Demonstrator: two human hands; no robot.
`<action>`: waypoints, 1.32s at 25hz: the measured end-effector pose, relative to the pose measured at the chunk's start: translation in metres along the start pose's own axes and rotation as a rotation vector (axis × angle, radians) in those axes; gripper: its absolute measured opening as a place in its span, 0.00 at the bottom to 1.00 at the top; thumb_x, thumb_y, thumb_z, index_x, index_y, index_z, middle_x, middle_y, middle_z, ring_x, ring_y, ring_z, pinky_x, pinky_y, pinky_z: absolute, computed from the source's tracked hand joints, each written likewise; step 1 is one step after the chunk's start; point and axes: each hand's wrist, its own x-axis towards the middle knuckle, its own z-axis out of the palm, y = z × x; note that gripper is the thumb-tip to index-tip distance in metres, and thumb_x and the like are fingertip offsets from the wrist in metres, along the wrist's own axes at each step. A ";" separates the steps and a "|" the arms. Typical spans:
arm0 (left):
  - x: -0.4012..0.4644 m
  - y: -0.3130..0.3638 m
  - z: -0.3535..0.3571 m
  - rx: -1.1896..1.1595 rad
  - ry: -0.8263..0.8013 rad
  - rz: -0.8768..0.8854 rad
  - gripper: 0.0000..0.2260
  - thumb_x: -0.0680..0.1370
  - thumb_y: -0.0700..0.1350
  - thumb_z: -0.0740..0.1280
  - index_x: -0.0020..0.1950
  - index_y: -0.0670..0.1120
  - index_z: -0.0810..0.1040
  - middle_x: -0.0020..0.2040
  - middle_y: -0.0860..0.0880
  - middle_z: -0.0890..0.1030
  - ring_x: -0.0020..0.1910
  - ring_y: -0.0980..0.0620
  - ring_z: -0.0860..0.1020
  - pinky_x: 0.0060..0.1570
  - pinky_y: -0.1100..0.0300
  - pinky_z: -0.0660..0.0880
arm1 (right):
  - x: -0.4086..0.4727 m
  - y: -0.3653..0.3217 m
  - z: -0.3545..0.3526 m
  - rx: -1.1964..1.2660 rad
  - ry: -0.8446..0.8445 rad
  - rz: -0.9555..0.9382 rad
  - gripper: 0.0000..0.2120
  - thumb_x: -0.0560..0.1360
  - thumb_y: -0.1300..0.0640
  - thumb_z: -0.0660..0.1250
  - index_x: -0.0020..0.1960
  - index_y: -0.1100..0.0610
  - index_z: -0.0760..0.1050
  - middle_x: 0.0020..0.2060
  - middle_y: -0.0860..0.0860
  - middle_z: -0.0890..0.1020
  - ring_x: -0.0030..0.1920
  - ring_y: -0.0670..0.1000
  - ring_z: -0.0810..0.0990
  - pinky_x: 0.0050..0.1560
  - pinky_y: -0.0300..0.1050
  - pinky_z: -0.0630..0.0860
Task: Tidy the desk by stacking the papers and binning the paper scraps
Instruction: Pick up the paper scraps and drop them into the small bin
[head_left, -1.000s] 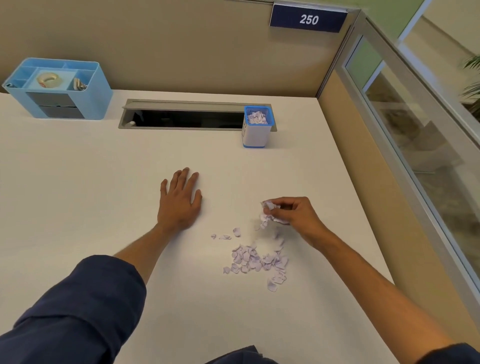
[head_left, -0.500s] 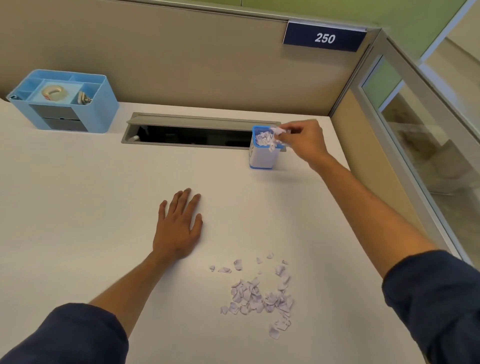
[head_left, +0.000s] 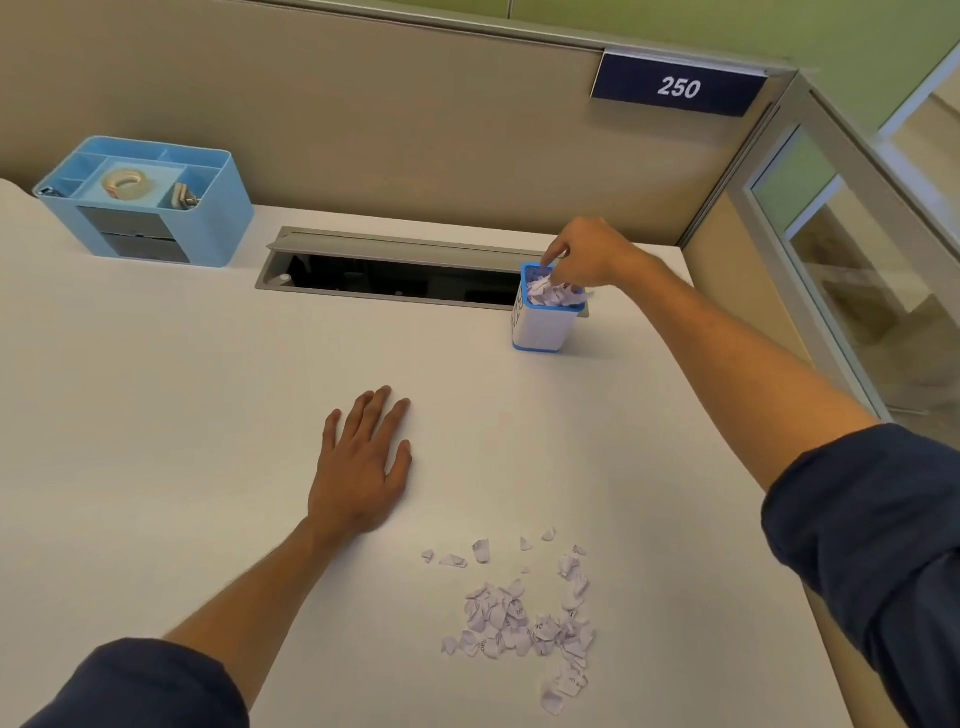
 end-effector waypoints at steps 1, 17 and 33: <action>0.000 0.000 0.000 0.000 0.000 0.000 0.27 0.80 0.57 0.46 0.79 0.53 0.58 0.80 0.52 0.55 0.79 0.53 0.50 0.77 0.48 0.45 | 0.001 0.000 -0.005 0.019 -0.006 0.001 0.13 0.75 0.63 0.65 0.57 0.58 0.82 0.55 0.56 0.83 0.47 0.53 0.82 0.47 0.47 0.80; 0.000 0.001 -0.002 -0.010 -0.011 -0.009 0.27 0.80 0.57 0.45 0.79 0.53 0.57 0.80 0.53 0.54 0.79 0.54 0.49 0.77 0.49 0.44 | 0.015 -0.020 0.037 -0.152 0.025 0.092 0.17 0.75 0.57 0.69 0.60 0.64 0.74 0.54 0.61 0.80 0.53 0.58 0.80 0.50 0.47 0.76; 0.000 -0.001 0.001 0.004 -0.008 -0.010 0.26 0.80 0.57 0.46 0.79 0.54 0.56 0.80 0.53 0.53 0.79 0.54 0.48 0.77 0.48 0.44 | 0.018 -0.012 0.033 -0.218 -0.054 0.085 0.16 0.76 0.57 0.68 0.61 0.63 0.72 0.56 0.60 0.79 0.50 0.56 0.78 0.45 0.46 0.72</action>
